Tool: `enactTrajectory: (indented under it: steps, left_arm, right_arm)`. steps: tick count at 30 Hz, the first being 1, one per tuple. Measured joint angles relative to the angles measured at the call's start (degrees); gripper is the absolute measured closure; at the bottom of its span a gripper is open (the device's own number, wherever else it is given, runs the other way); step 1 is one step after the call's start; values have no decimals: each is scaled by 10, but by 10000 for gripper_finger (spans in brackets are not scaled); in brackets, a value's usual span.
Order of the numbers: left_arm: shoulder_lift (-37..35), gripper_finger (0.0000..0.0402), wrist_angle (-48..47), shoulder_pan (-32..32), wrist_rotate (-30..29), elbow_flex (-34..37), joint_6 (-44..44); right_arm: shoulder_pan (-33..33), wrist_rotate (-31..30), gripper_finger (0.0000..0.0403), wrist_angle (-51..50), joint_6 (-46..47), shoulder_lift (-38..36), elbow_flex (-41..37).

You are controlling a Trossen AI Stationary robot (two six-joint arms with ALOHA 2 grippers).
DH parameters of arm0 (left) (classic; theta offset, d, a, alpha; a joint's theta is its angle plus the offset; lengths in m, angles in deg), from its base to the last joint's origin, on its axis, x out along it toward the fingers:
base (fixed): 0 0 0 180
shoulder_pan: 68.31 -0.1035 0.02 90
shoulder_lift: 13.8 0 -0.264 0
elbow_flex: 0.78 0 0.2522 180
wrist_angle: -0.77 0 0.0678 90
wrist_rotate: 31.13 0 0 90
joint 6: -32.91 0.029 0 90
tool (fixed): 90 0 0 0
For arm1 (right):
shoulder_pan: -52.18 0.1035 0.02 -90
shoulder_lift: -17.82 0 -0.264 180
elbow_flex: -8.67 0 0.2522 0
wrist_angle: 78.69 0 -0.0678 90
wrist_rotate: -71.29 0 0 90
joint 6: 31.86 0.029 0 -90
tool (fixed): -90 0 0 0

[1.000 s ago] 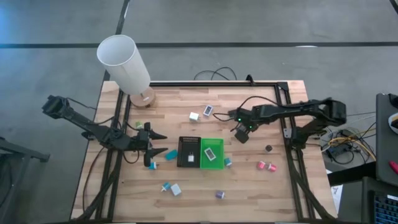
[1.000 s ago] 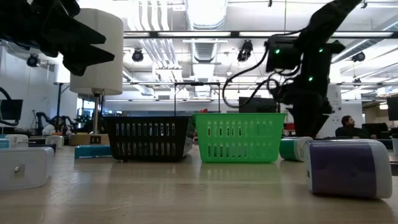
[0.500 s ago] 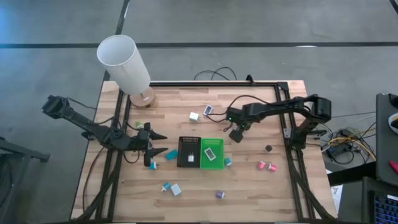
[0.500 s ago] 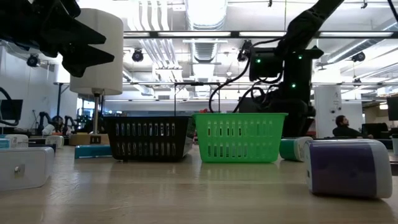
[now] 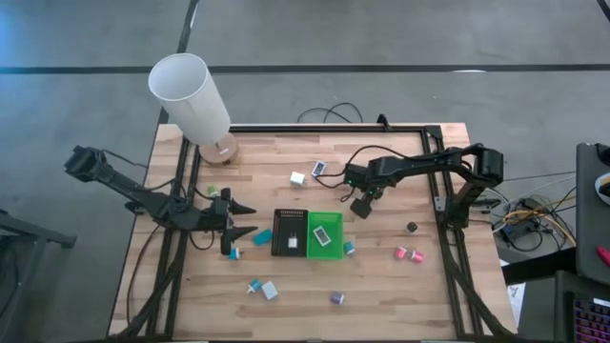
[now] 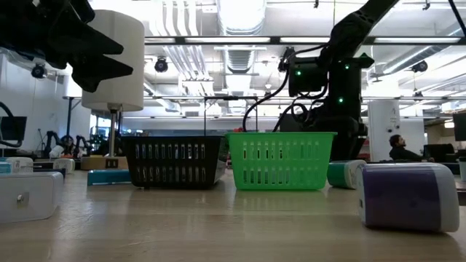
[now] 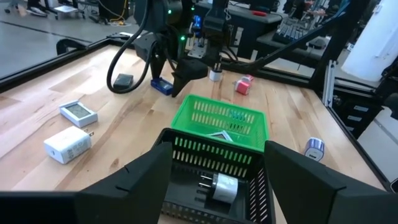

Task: Pick & Place Office items
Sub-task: Put the dark blue timer into the green bin

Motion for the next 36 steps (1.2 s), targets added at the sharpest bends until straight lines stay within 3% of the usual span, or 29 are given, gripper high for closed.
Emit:
enactTrajectory:
  steps: [7,18,28,36]
  left_arm:
    - [0,140,0,0,1,0,-4]
    - [0,140,-2,0,2,0,-6]
    - [0,140,-6,0,2,0,-6]
    - [0,140,-6,0,2,0,-11]
  right_arm:
    - [1,3,126,-1,0,0,0]
    - [0,-10,126,-48,-8,-25,-4]
    - [13,-26,126,-60,1,-180,-4]
    - [89,-29,126,34,-6,-269,-5]
